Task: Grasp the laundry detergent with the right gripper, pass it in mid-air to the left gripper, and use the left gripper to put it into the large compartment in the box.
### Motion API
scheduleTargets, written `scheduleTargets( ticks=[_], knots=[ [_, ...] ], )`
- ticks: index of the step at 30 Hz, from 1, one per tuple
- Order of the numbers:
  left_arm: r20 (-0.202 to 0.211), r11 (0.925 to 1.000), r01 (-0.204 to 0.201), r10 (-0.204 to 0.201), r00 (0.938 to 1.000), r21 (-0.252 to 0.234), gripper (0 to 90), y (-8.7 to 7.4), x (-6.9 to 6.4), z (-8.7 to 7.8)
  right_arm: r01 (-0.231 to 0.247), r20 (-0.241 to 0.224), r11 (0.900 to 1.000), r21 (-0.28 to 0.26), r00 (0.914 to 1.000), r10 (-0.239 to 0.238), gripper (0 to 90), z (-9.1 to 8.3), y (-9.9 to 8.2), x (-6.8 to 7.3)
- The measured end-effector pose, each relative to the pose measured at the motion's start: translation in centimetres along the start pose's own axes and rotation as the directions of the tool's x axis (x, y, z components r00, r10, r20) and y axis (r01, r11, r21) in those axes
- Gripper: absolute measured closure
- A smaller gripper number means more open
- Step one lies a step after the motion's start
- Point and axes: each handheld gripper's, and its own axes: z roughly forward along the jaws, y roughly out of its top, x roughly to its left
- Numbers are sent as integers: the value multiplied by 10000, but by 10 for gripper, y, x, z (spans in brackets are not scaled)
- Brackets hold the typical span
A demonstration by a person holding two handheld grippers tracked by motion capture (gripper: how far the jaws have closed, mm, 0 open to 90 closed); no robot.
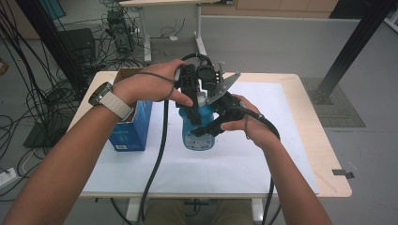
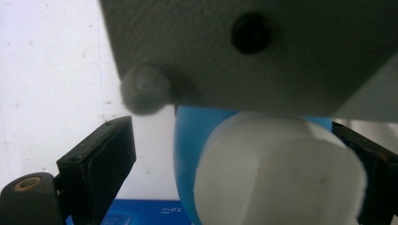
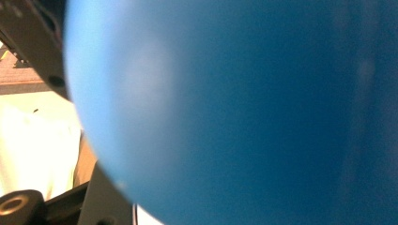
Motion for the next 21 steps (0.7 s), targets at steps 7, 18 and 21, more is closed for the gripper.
scheduleTargets(
  ticks=[7,18,21],
  knots=[
    [135,10000,-44,44,9999,-8,111,1,0,2,-185,66,9998,37,9998,184,436,-2,1,2],
    [300,9999,-63,68,9995,-154,170,1,-2,3,93,-155,9999,-144,9998,-95,436,-1,1,1],
    [401,9998,-11,19,9992,-201,186,1,-2,3,46,-154,9999,-138,9999,-48,435,-1,1,1]
  ],
)
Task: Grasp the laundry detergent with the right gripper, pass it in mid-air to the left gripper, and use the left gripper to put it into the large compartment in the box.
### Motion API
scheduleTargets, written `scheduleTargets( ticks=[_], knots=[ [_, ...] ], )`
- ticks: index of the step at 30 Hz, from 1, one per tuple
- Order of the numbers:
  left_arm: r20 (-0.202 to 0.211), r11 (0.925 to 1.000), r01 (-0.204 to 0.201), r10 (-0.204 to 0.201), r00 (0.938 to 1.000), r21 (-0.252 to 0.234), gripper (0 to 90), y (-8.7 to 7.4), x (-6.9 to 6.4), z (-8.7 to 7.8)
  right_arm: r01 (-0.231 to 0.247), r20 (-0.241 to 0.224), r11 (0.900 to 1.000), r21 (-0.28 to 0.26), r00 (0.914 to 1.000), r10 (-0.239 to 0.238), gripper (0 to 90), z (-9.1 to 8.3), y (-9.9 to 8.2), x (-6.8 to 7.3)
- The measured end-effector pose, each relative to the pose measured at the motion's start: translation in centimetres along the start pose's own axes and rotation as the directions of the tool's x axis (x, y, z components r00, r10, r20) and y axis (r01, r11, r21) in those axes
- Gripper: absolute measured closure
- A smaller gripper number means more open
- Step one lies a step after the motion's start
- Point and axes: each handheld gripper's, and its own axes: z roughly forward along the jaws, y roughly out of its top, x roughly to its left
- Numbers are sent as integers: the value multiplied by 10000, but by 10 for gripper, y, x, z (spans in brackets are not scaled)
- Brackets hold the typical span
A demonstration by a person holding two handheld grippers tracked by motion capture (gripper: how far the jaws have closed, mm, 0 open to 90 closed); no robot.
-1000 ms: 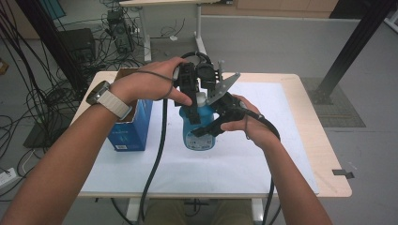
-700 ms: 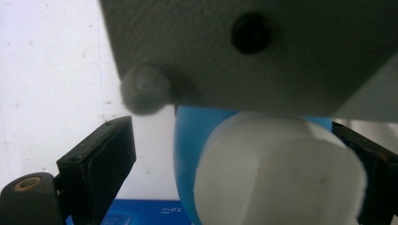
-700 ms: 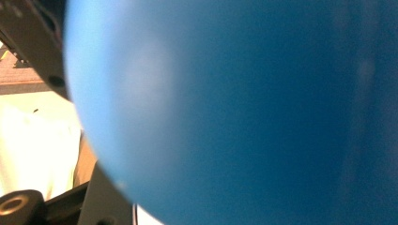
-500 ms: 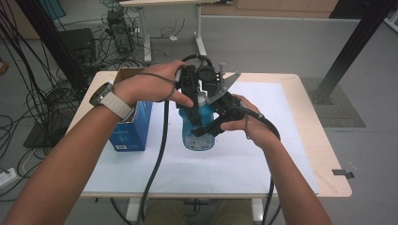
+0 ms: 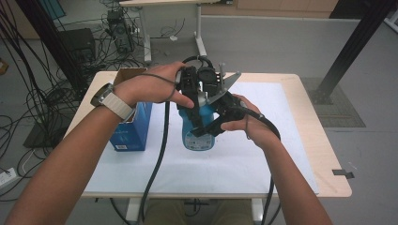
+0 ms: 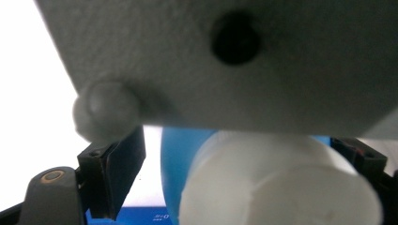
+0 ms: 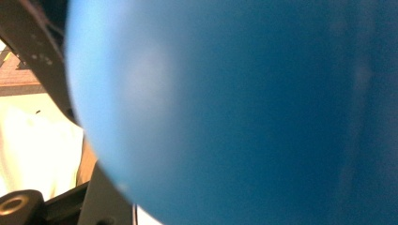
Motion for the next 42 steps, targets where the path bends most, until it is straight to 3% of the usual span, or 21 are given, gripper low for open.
scheduleTargets(
  ticks=[10,13,31,35,42],
  knots=[
    [76,10000,-37,37,10000,-65,230,-1,0,1,-51,5,10000,12,10000,51,436,1,0,0],
    [106,9999,-51,52,9999,-116,248,-1,1,1,-80,-212,9999,-109,9997,78,436,1,0,1],
    [324,9994,17,-5,9995,-358,337,-3,1,2,-178,-214,9998,-105,9996,176,436,2,0,1],
    [367,9994,-3,16,9993,-356,371,-4,1,3,-247,28,9997,-27,9997,247,436,1,0,1],
    [381,9993,-7,22,9993,-386,375,-4,0,3,-383,-107,9993,3,9992,383,436,2,0,3]
  ],
)
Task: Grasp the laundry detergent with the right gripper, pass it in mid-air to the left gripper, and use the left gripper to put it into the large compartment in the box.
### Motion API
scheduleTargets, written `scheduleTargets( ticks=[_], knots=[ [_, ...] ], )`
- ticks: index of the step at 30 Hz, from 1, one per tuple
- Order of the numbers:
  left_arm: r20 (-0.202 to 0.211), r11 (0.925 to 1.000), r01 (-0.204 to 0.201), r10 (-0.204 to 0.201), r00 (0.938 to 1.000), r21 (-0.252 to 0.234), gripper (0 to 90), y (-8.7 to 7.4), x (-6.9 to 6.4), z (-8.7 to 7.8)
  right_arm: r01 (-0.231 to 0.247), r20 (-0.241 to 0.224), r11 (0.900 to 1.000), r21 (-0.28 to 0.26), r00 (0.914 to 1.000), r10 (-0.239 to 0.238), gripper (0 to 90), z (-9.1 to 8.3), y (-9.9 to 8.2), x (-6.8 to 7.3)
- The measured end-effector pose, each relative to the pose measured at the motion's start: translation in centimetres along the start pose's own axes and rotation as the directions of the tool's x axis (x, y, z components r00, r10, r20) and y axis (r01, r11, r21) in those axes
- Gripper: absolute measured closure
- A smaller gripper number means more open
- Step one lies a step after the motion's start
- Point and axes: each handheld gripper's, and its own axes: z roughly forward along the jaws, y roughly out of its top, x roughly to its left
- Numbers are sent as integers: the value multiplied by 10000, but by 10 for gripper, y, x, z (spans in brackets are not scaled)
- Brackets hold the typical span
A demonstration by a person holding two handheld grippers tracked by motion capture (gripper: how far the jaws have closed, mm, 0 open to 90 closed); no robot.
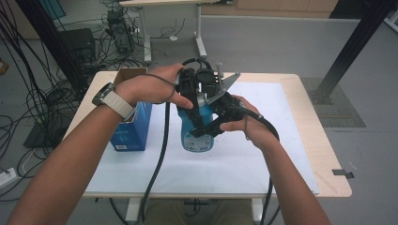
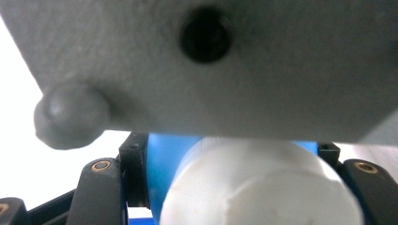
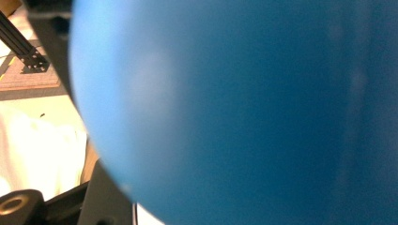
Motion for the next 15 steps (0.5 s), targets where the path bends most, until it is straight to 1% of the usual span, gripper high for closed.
scheduleTargets(
  ticks=[3,6,7,8,13,15],
  knots=[
    [-3,10000,53,-53,10000,-44,376,0,-1,1,10,5,10000,3,10000,-10,436,0,0,0],
    [-12,10000,-6,6,10000,-3,376,0,0,0,73,16,10000,0,10000,-73,436,0,0,0],
    [-21,10000,10,-11,10000,-28,376,-1,-1,1,11,-4,10000,23,10000,-11,436,0,0,0],
    [-11,10000,-3,3,10000,-16,376,-1,0,1,65,30,10000,-4,10000,-65,436,1,0,0],
    [13,10000,5,-5,10000,9,376,-1,0,1,28,0,10000,21,10000,-28,436,1,0,0],
    [20,10000,3,-3,10000,-17,376,-1,0,1,84,102,10000,30,9999,-84,436,1,0,0]
  ],
)
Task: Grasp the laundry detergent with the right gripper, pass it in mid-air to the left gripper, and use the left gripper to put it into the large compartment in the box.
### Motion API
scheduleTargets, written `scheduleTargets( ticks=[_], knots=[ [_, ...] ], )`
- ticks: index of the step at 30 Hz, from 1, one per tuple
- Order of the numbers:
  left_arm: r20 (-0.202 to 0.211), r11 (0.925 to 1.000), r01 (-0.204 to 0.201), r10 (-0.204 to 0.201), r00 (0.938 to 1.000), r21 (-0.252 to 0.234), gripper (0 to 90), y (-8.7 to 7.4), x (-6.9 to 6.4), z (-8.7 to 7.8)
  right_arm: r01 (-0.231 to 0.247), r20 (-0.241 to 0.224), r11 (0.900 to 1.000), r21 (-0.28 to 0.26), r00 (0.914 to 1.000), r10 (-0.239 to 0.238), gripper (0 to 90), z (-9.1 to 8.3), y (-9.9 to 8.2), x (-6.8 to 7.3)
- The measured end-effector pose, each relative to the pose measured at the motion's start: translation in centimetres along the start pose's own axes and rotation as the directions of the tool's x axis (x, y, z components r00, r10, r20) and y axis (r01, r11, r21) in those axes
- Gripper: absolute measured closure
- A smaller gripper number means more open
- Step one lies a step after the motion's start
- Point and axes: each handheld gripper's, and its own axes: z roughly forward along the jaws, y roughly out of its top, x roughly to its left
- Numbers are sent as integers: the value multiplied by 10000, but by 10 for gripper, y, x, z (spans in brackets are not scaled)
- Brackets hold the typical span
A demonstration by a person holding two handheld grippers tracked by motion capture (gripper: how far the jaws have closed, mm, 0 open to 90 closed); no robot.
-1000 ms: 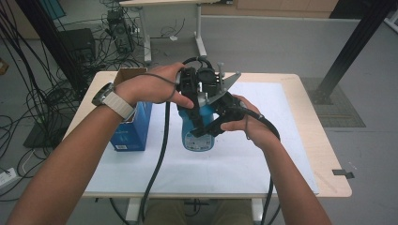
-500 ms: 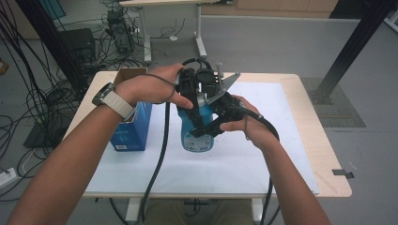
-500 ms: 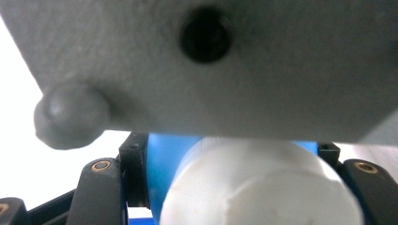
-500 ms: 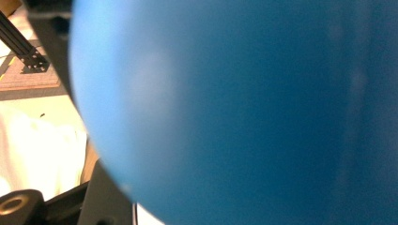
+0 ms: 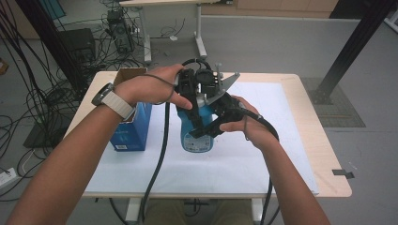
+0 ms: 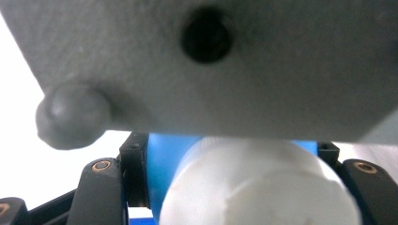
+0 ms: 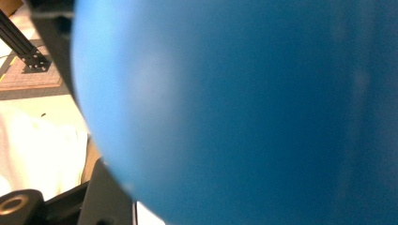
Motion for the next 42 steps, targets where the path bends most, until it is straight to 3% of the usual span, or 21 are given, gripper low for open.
scheduleTargets(
  ticks=[5,42],
  knots=[
    [25,10000,2,-2,10000,-31,377,0,0,0,-106,-180,9999,-41,9998,105,436,0,0,1],
    [-7,9997,-3,3,10000,-244,376,-5,0,-2,-48,-105,9998,195,9999,50,436,1,5,0]
  ],
)
